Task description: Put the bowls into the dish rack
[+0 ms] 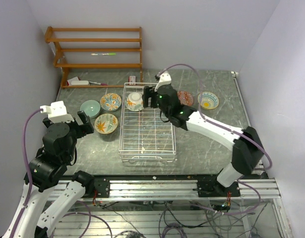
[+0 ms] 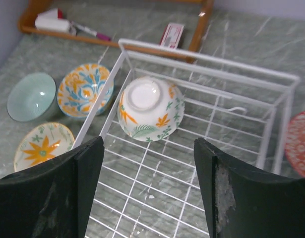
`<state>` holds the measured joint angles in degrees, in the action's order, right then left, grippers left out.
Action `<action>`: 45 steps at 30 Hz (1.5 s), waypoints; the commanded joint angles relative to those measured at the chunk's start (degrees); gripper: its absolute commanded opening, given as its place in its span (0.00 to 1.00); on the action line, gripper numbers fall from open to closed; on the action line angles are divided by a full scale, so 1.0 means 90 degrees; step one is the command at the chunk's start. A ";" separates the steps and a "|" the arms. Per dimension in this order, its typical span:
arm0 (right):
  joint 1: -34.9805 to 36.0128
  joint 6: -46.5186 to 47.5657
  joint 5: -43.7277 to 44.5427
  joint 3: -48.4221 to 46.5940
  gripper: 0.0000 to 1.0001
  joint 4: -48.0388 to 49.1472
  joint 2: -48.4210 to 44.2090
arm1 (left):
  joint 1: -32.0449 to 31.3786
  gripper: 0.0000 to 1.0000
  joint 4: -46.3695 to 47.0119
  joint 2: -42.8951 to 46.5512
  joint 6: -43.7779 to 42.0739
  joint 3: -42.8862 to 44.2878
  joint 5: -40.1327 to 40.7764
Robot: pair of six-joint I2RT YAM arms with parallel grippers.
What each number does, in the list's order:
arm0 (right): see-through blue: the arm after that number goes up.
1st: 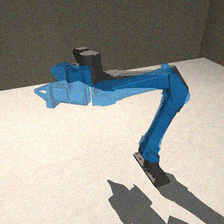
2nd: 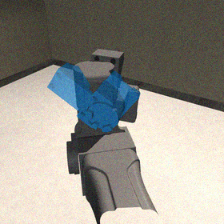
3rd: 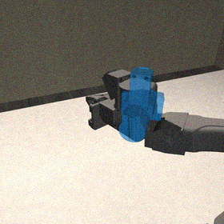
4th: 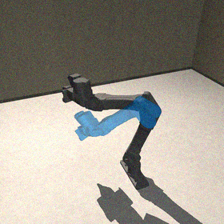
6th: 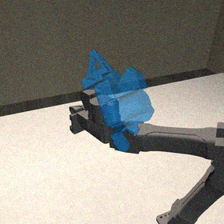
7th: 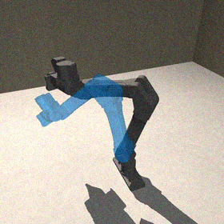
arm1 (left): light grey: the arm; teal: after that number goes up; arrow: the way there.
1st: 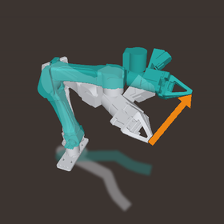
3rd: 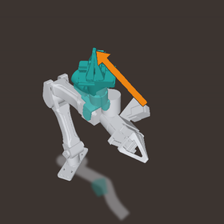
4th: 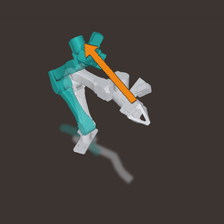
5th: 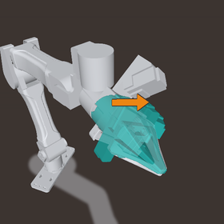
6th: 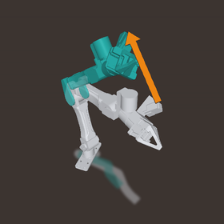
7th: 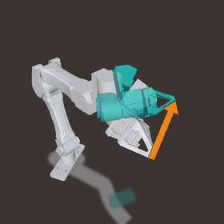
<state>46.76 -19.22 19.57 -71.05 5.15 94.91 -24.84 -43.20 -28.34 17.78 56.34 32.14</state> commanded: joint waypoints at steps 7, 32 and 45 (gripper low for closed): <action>-0.1834 -0.0831 0.0584 0.0544 0.72 -0.2045 -0.1148 | 0.0045 0.98 0.0158 -0.0090 -0.0071 -0.0002 -0.0040; -0.3475 -0.1344 -0.0302 0.0595 0.64 -0.1026 0.0768 | 0.0045 0.98 0.0375 -0.0399 -0.0092 -0.0263 -0.0033; -0.3483 -0.1536 -0.0346 0.0369 0.52 -0.0573 0.1521 | 0.0045 0.98 0.0482 -0.0642 -0.0184 -0.0331 -0.0007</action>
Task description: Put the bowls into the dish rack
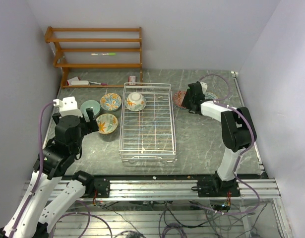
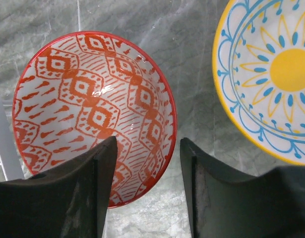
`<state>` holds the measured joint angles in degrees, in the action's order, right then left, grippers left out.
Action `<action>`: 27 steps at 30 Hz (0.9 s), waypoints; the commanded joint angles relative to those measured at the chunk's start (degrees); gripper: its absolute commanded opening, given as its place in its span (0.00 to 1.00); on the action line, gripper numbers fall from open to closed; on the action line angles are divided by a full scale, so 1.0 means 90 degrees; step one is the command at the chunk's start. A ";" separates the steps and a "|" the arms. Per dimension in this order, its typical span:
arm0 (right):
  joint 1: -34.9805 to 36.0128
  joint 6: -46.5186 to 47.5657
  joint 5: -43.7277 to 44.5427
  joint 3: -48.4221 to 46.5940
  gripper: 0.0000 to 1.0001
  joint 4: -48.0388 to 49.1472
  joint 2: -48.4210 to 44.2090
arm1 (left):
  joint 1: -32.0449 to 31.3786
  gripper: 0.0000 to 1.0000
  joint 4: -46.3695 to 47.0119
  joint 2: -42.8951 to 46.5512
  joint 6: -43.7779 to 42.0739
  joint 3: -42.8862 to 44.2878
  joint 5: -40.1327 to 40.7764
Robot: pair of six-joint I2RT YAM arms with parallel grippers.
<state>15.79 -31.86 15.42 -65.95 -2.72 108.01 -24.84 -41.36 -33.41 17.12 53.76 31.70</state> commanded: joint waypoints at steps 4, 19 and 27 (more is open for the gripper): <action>-0.0041 -0.0092 0.0318 -0.0195 0.27 0.0214 -0.0009 | 0.0045 0.98 0.0298 -0.0087 -0.0110 -0.0048 0.0037; -0.0151 0.0048 0.0408 0.1292 0.00 -0.0599 -0.1523 | 0.0045 0.98 0.0251 0.0078 -0.0034 -0.0088 -0.0159; -0.0170 -0.0101 -0.0073 0.2412 0.00 -0.0950 -0.2375 | 0.0045 0.98 0.0248 0.0152 0.0023 -0.0146 -0.0324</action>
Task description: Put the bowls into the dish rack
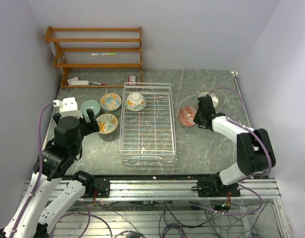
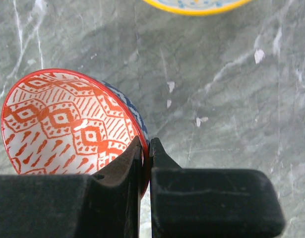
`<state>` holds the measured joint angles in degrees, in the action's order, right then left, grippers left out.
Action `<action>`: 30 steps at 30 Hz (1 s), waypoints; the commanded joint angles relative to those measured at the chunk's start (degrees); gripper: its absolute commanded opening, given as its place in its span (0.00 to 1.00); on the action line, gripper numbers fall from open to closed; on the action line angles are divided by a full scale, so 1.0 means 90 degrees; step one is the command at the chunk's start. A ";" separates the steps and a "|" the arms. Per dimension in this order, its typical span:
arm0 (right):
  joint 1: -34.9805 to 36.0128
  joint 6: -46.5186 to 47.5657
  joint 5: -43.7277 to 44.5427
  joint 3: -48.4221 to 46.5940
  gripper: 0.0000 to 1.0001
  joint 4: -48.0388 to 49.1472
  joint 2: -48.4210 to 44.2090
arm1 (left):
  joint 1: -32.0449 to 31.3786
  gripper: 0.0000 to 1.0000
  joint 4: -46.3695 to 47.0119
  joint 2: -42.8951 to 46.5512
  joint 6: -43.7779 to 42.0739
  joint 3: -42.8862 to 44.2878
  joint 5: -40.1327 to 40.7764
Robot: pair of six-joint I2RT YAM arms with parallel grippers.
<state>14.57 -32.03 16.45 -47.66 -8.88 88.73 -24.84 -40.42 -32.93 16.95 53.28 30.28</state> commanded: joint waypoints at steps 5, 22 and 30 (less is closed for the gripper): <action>-0.0034 -0.0055 -0.0135 0.0588 0.23 -0.0387 -0.0558 | 0.0045 0.98 0.0091 0.0150 0.0101 -0.0115 -0.0191; 0.0985 0.0943 -0.0078 -0.0447 0.55 -0.1213 -0.1473 | 0.0045 0.98 0.0097 0.0232 0.0081 -0.0130 -0.0171; 0.1487 0.1250 0.0123 -0.0984 0.57 -0.1271 -0.0442 | 0.0045 0.98 0.0051 0.0352 0.0154 -0.0113 -0.0163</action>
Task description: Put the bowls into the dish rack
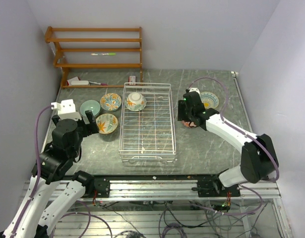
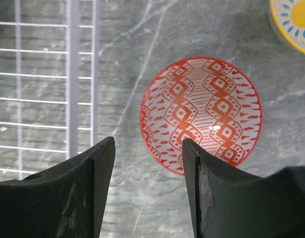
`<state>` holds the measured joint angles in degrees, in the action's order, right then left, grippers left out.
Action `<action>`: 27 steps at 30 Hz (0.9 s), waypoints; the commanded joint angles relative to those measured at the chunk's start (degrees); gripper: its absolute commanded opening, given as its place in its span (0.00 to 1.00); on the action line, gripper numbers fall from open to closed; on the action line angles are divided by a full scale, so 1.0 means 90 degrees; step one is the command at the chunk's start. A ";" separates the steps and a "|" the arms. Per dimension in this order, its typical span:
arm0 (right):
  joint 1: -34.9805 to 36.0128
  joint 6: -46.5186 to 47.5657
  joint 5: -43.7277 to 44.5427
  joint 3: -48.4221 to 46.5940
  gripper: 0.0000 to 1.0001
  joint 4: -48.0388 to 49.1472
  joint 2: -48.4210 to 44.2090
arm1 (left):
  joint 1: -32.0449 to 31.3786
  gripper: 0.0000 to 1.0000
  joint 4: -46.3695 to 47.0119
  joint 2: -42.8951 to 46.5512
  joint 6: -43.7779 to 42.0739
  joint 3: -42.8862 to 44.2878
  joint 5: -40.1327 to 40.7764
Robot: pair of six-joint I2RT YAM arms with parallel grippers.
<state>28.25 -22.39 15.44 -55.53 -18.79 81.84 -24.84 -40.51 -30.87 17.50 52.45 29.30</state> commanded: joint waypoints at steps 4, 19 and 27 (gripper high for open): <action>-0.0033 0.0221 0.0261 -0.0035 0.56 0.0009 0.0533 | 0.0045 0.98 0.0041 0.0126 0.0102 0.0020 -0.0060; -0.0033 0.0389 0.0091 0.0258 0.43 0.0609 0.1213 | 0.0045 0.98 0.0001 -0.0017 0.0107 0.0089 -0.0029; -0.0035 0.0233 0.0368 0.0235 0.14 0.0522 0.1236 | 0.0045 0.98 0.0014 0.0014 0.0117 0.0034 -0.0032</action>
<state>28.10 -19.27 16.03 -53.52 -14.48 92.95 -24.84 -40.58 -30.76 18.04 52.42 29.30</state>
